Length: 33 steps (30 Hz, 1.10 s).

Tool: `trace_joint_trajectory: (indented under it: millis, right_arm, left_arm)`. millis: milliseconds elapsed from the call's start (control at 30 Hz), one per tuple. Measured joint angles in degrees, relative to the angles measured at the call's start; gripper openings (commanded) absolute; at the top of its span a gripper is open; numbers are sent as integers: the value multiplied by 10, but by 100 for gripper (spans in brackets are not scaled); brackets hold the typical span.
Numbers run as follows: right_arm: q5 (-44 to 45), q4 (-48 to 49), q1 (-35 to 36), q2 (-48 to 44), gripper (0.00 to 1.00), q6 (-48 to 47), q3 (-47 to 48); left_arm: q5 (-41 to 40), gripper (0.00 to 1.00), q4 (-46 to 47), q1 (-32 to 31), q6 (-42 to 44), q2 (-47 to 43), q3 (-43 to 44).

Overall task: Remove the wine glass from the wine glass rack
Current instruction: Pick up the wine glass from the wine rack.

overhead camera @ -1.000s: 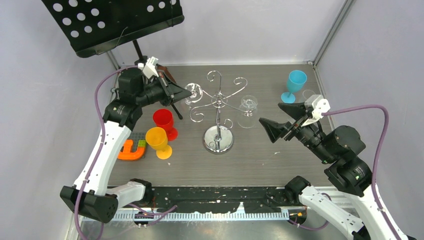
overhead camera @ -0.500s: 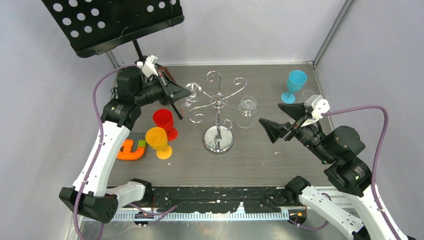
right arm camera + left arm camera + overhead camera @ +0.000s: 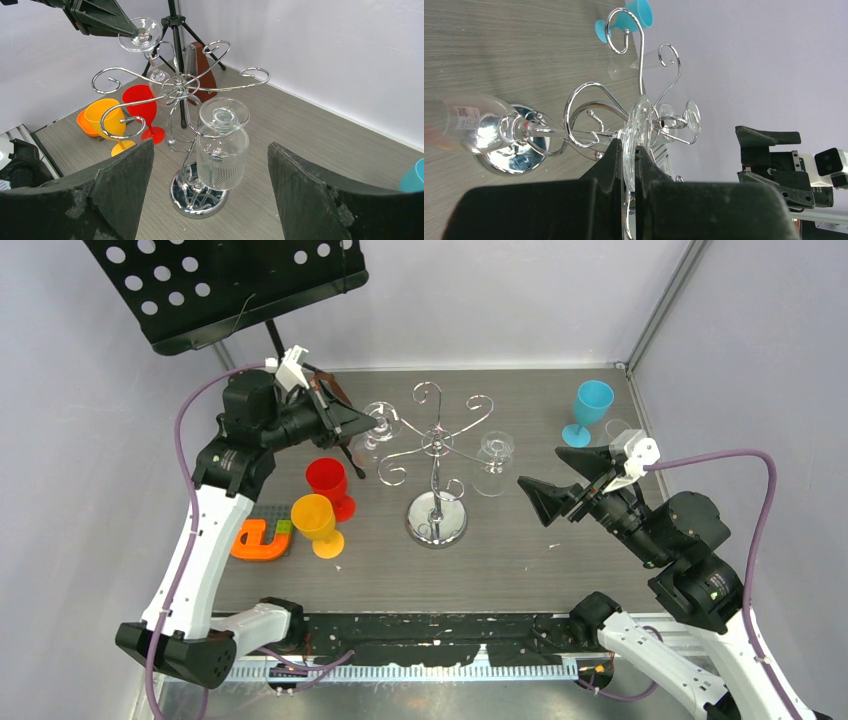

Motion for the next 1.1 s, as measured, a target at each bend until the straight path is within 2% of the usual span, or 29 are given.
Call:
trace_joint_trajectory:
  millis: [500,767,1100]
  right_arm:
    - [2,0,0,0,89,-2,0]
    - [3,0,0,-1,89,-5,0]
    - [4,-1,0,-7,89,-6,0]
  left_arm:
    - [4,0,-18,10,15,46,59]
    - [34,0,-7,10,16,88,74]
    - [72,0,-7,-12,43,89,75]
